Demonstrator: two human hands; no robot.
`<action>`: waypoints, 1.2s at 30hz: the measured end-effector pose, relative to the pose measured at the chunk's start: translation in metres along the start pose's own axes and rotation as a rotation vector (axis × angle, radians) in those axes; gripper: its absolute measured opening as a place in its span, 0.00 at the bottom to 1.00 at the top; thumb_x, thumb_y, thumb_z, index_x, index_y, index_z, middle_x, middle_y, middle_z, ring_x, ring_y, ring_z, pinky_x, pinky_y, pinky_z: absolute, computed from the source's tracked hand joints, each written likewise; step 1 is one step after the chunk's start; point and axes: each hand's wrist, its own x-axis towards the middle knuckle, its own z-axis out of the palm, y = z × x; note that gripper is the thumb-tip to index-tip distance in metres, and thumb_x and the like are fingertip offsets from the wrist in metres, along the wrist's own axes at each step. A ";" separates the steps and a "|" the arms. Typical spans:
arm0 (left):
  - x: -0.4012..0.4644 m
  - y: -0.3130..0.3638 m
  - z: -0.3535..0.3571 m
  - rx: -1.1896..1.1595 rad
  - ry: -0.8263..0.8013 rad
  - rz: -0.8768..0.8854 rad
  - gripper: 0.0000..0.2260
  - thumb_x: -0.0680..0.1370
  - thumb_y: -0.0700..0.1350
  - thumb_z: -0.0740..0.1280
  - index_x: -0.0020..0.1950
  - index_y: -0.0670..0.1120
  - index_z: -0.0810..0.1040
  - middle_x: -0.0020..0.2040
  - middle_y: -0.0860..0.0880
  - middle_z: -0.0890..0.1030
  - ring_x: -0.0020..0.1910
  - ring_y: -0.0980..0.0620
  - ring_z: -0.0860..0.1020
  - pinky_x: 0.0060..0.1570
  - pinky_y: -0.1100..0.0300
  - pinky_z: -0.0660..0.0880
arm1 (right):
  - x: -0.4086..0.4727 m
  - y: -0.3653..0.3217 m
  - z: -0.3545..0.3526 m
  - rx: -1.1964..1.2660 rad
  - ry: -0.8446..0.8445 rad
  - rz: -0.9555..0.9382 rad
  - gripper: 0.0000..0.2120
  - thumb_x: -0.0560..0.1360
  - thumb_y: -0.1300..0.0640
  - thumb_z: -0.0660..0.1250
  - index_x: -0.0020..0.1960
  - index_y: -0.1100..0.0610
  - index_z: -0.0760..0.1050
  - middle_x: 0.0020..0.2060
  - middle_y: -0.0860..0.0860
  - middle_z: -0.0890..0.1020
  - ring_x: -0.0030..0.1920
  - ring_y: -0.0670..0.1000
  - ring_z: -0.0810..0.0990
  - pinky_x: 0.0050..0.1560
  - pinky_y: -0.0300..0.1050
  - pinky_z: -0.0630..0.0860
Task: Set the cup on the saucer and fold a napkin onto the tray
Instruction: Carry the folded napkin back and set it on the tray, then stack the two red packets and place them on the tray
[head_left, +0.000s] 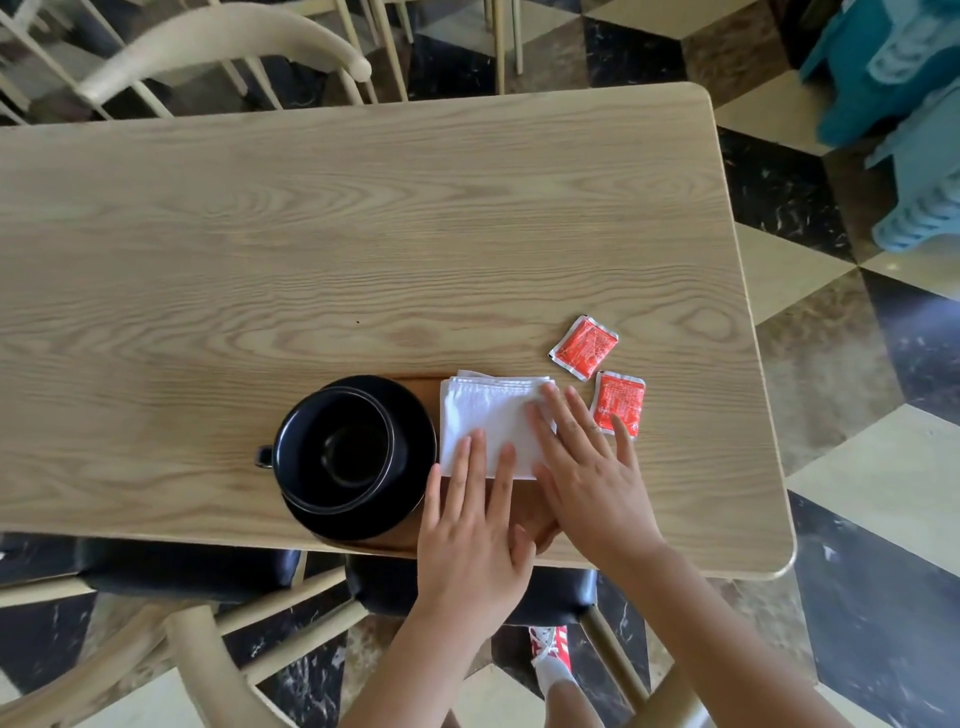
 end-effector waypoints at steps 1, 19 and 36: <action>0.000 -0.001 0.000 0.000 -0.004 0.008 0.30 0.72 0.50 0.52 0.74 0.45 0.60 0.75 0.40 0.59 0.74 0.42 0.57 0.68 0.44 0.54 | 0.000 0.000 0.000 0.011 -0.019 0.000 0.27 0.76 0.55 0.63 0.73 0.55 0.61 0.75 0.50 0.58 0.74 0.54 0.56 0.68 0.61 0.62; 0.166 0.048 -0.045 -0.195 0.002 -0.085 0.16 0.79 0.54 0.57 0.54 0.43 0.75 0.54 0.45 0.77 0.56 0.43 0.74 0.60 0.47 0.62 | 0.027 0.069 -0.022 0.119 0.039 0.370 0.23 0.72 0.52 0.67 0.65 0.54 0.70 0.58 0.56 0.73 0.58 0.58 0.69 0.54 0.52 0.67; 0.166 0.063 -0.055 -0.686 0.169 -0.182 0.09 0.73 0.41 0.66 0.53 0.44 0.75 0.44 0.46 0.81 0.44 0.45 0.78 0.47 0.53 0.71 | 0.017 0.070 -0.014 0.494 0.126 0.479 0.12 0.70 0.62 0.66 0.52 0.53 0.70 0.42 0.49 0.82 0.43 0.55 0.78 0.42 0.45 0.63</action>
